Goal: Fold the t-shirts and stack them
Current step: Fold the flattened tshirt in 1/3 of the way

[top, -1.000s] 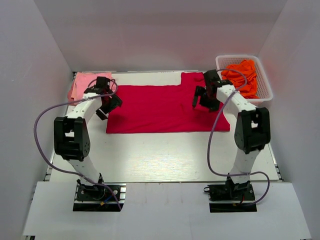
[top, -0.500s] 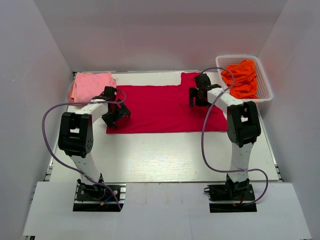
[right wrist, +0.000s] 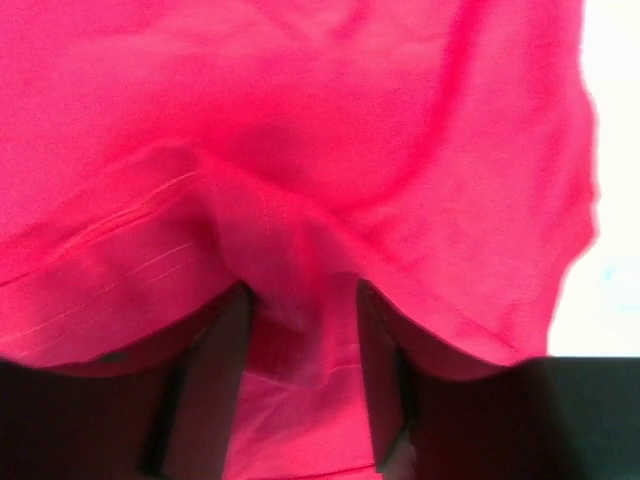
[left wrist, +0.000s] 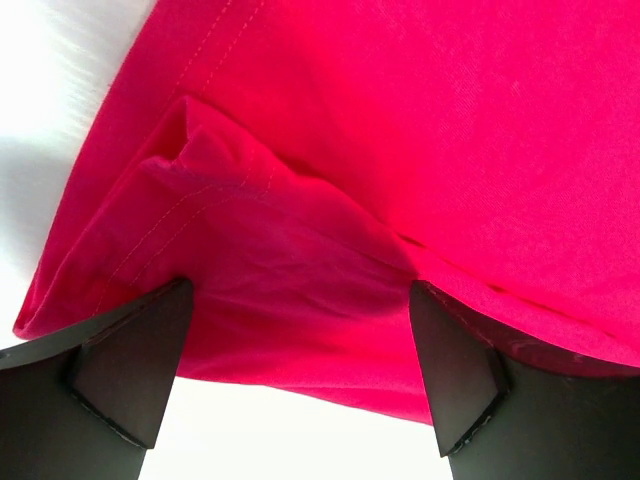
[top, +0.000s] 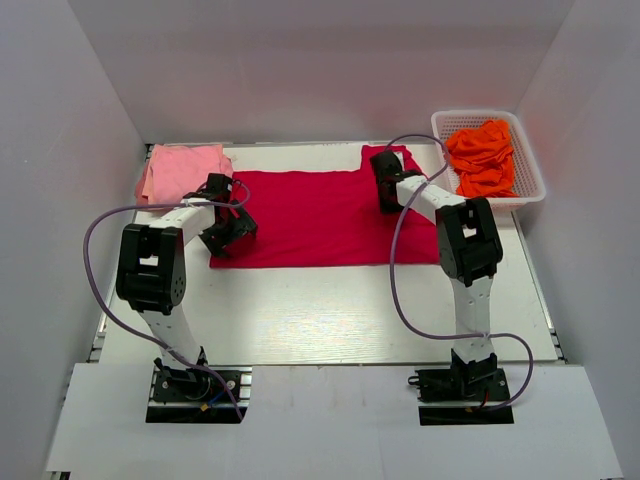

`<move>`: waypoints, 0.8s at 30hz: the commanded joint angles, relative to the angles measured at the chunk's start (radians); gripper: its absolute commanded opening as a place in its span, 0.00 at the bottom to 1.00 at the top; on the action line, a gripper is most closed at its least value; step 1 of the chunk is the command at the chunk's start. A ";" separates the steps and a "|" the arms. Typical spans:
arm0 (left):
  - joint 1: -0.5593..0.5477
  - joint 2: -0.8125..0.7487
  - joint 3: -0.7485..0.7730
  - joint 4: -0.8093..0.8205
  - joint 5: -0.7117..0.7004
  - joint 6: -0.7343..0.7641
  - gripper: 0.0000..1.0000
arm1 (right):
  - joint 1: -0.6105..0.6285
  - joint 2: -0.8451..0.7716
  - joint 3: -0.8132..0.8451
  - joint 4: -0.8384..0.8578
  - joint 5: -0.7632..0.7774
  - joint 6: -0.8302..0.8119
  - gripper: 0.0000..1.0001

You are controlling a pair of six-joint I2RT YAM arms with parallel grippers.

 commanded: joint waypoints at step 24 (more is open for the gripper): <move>0.005 0.021 -0.018 -0.080 -0.105 0.069 1.00 | -0.015 0.017 0.220 -0.027 0.248 -0.131 0.86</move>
